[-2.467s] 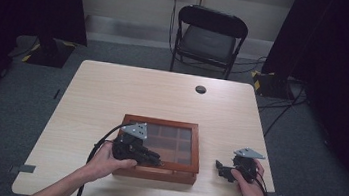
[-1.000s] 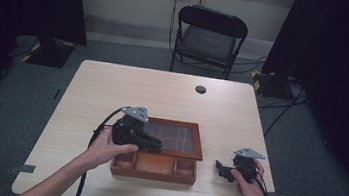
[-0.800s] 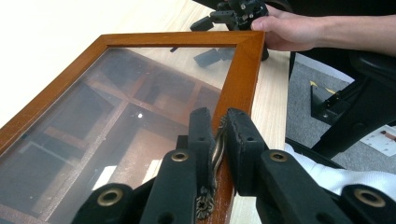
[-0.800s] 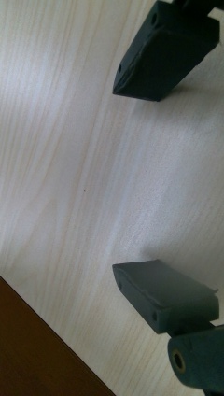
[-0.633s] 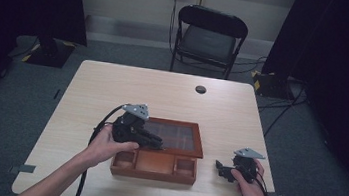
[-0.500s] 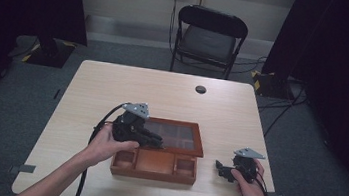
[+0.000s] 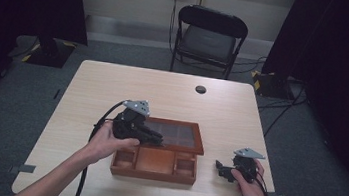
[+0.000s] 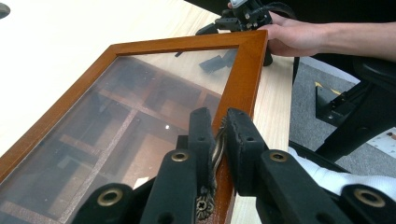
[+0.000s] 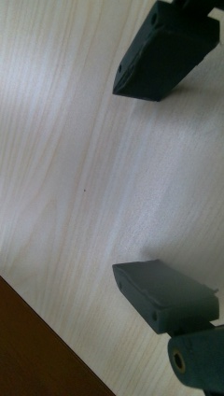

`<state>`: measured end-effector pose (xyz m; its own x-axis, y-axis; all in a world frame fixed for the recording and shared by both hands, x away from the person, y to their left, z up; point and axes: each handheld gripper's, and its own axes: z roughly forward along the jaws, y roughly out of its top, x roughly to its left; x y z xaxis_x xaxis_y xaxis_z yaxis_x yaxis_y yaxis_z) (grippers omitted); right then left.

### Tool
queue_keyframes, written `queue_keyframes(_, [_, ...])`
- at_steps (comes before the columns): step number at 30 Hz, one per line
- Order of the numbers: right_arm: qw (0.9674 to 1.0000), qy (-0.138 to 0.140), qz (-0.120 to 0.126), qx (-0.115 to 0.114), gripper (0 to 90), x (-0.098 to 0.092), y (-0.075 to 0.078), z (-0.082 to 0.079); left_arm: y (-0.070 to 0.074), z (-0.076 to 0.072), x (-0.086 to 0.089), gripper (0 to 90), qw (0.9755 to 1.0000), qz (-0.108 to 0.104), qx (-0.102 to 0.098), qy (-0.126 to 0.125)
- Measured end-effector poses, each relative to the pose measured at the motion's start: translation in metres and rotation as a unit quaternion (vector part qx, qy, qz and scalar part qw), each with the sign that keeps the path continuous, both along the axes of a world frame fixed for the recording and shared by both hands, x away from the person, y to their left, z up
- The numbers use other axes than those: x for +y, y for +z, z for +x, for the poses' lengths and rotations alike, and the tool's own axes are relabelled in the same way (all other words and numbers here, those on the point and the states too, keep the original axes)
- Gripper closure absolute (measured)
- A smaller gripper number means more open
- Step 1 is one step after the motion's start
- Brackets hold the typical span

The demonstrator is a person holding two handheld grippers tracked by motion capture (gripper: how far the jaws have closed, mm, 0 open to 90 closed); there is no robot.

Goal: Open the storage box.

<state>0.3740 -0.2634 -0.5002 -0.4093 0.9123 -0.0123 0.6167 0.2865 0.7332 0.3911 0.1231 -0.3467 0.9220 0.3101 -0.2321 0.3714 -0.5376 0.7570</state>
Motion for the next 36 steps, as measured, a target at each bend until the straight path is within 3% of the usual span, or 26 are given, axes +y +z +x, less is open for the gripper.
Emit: queue_keyframes(36, [1.0,0.001,0.0,0.0,11.5,0.0,0.0,0.0,0.017,0.011,0.0,81.2,0.9999,-0.008,-0.008,0.011])
